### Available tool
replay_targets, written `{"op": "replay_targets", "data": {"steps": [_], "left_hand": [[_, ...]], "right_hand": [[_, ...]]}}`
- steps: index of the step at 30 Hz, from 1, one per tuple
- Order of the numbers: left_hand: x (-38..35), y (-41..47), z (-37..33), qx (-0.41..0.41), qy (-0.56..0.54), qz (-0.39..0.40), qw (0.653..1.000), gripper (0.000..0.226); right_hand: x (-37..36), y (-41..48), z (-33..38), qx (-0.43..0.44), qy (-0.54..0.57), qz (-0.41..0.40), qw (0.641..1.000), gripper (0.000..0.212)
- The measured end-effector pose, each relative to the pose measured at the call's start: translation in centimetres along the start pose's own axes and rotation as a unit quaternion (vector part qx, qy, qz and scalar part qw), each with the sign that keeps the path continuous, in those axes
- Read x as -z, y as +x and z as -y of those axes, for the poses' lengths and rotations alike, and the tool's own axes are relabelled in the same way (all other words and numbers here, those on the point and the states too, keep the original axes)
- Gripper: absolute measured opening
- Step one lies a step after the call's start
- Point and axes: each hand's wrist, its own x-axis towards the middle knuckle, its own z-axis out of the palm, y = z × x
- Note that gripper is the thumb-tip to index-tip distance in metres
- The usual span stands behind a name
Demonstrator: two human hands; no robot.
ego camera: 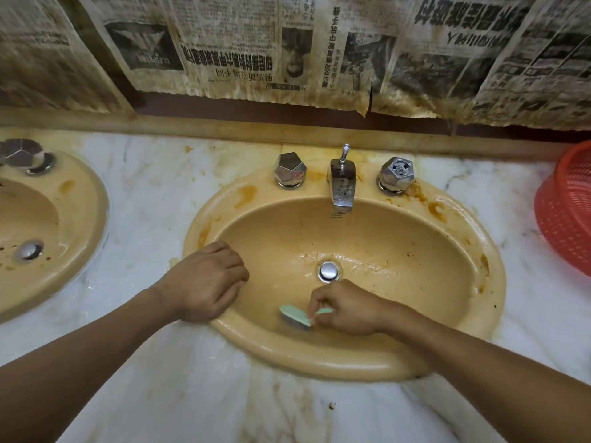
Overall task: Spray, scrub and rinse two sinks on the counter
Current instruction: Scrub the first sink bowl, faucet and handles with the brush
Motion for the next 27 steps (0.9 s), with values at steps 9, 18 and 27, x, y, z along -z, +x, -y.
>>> {"op": "replay_targets", "data": {"steps": [9, 18, 27], "left_hand": [[-0.2, 0.0, 0.1, -0.02, 0.034, 0.019, 0.999, 0.03], [-1.4, 0.2, 0.8, -0.029, 0.05, 0.028, 0.998, 0.045], [-1.4, 0.2, 0.8, -0.025, 0.046, 0.033, 0.998, 0.043]], "right_hand": [[4.3, -5.4, -2.8, -0.063, -0.201, 0.062, 0.976, 0.002], [7.6, -5.2, -6.7, -0.164, -0.331, -0.034, 0.929, 0.012], [6.4, 0.3, -8.5, -0.118, -0.373, -0.131, 0.911, 0.035]]}}
